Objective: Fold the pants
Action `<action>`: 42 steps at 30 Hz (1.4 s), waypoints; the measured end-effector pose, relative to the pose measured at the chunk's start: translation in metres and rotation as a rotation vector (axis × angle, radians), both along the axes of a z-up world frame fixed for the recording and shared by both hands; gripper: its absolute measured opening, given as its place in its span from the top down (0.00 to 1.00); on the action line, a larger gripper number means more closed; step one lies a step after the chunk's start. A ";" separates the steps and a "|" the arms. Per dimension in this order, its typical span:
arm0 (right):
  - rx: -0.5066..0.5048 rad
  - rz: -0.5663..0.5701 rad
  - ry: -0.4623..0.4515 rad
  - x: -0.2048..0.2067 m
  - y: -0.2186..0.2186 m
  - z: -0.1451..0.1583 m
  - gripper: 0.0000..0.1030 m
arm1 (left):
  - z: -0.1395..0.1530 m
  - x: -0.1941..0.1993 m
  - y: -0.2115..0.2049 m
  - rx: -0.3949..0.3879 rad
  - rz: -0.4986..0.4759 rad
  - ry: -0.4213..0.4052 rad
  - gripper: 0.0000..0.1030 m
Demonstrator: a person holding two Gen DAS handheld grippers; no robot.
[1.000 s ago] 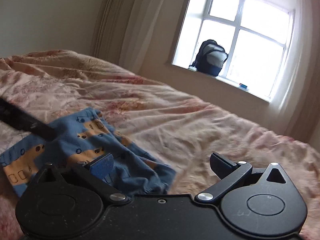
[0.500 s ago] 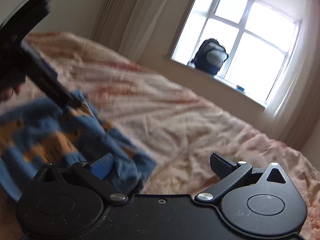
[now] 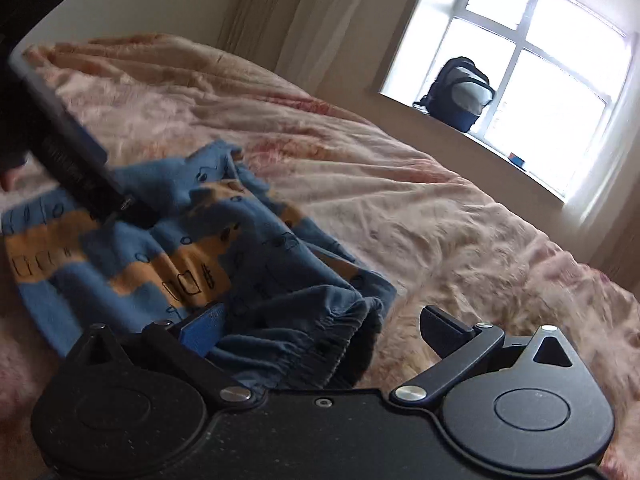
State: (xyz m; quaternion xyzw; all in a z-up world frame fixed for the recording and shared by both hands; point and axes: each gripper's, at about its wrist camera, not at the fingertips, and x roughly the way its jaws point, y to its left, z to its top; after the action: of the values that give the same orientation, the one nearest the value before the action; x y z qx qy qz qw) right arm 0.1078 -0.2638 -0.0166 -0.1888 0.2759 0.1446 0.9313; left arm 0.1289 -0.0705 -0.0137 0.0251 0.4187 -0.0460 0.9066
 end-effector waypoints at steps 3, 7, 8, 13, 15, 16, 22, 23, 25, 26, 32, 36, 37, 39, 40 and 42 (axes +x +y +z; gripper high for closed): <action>0.007 -0.018 -0.083 -0.028 -0.001 0.021 0.01 | 0.003 -0.022 0.010 -0.032 -0.041 0.013 0.00; 0.015 -0.052 0.081 -0.036 0.003 -0.015 0.01 | -0.015 -0.036 0.026 -0.063 0.005 0.069 0.00; 0.063 -0.084 0.085 -0.038 -0.002 -0.018 0.01 | -0.015 -0.040 0.032 -0.099 0.025 0.064 0.00; 0.133 -0.138 0.043 -0.053 -0.022 0.002 0.00 | -0.003 -0.047 0.043 -0.133 0.034 0.060 0.00; 0.137 -0.134 0.029 -0.053 -0.028 0.009 0.00 | 0.003 -0.048 0.046 -0.156 0.026 0.009 0.00; 0.146 -0.139 0.022 -0.048 -0.032 0.012 0.00 | 0.005 -0.049 0.048 -0.173 0.026 -0.021 0.00; 0.282 -0.122 0.093 0.008 -0.048 0.016 0.00 | -0.008 -0.041 0.054 -0.252 0.065 0.017 0.00; 0.309 -0.092 0.119 0.018 -0.050 0.017 0.00 | -0.011 -0.043 0.055 -0.262 0.068 0.019 0.00; 0.373 -0.006 0.209 0.040 -0.054 0.015 0.01 | -0.012 -0.045 0.057 -0.282 0.066 -0.003 0.00; 0.395 0.026 0.259 0.052 -0.055 0.012 0.01 | -0.012 -0.046 0.057 -0.293 0.060 -0.017 0.00; 0.596 -0.010 0.406 0.081 -0.084 -0.015 0.01 | -0.019 -0.043 0.048 -0.355 0.000 -0.048 0.00; 0.727 0.028 0.438 0.080 -0.089 -0.017 0.16 | -0.020 -0.039 0.051 -0.410 -0.012 -0.035 0.01; 0.738 0.008 0.437 0.079 -0.089 -0.018 0.21 | -0.020 -0.039 0.054 -0.432 -0.009 -0.035 0.02; 0.738 -0.028 0.429 0.078 -0.092 -0.018 0.36 | -0.019 -0.038 0.058 -0.471 0.001 -0.027 0.09; 0.739 -0.051 0.425 0.078 -0.097 -0.019 0.49 | -0.019 -0.037 0.060 -0.488 0.003 -0.022 0.15; 0.779 -0.073 0.427 0.076 -0.104 -0.021 0.58 | -0.018 -0.036 0.062 -0.514 -0.004 -0.012 0.24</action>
State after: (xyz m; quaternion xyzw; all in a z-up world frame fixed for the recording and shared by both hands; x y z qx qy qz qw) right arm 0.1838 -0.3681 -0.0377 0.2200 0.3935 0.2405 0.8596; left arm 0.0934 -0.0081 -0.0316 -0.2049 0.3878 -0.1524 0.8857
